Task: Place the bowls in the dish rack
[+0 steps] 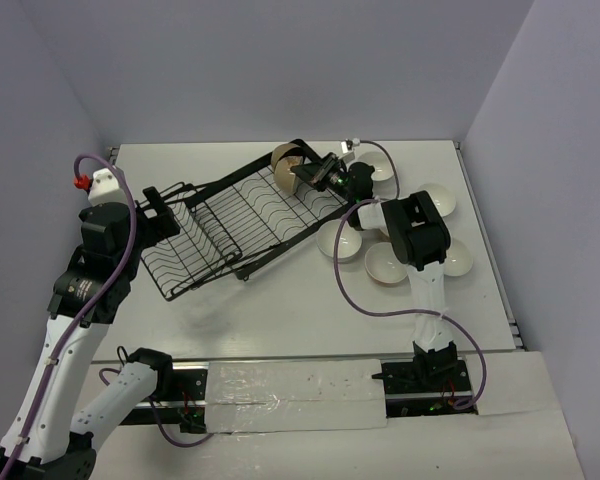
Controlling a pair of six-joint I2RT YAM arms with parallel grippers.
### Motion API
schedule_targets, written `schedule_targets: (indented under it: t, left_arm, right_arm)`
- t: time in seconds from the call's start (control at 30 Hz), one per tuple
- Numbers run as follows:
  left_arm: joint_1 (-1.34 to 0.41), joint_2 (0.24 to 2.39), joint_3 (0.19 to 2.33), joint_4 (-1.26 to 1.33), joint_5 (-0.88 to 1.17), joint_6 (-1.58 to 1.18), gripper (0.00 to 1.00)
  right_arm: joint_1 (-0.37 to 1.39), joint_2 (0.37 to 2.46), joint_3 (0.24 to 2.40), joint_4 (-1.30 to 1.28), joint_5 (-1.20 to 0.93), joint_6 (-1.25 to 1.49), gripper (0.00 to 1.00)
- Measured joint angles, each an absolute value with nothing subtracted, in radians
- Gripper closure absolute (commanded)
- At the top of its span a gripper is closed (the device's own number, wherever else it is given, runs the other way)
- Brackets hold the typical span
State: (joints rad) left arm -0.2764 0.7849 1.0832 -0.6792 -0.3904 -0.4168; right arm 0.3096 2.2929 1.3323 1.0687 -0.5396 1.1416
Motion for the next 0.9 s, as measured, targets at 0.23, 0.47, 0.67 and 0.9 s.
schedule_targets:
  t: [0.23,0.47,0.67,0.9]
  left_arm:
    - [-0.276,0.785,1.083,-0.679,-0.39,-0.418,0.01]
    - [-0.276,0.785,1.083,-0.68,-0.39,-0.431,0.01]
    - [-0.276,0.785,1.083,-0.68,-0.39,-0.432,0.01]
    - [-0.276,0.782,1.083,-0.68,-0.39,-0.435,0.01]
  right_arm:
    - [0.309,2.293,1.296,1.119,-0.486,1.164,1.0]
    - [0.31,2.291,1.248,1.174,-0.414,1.188,1.0]
    - [0.31,2.268,1.202,1.186,-0.361,1.185,0.73]
    - [0.31,2.235,1.171,1.157,-0.343,1.15,0.48]
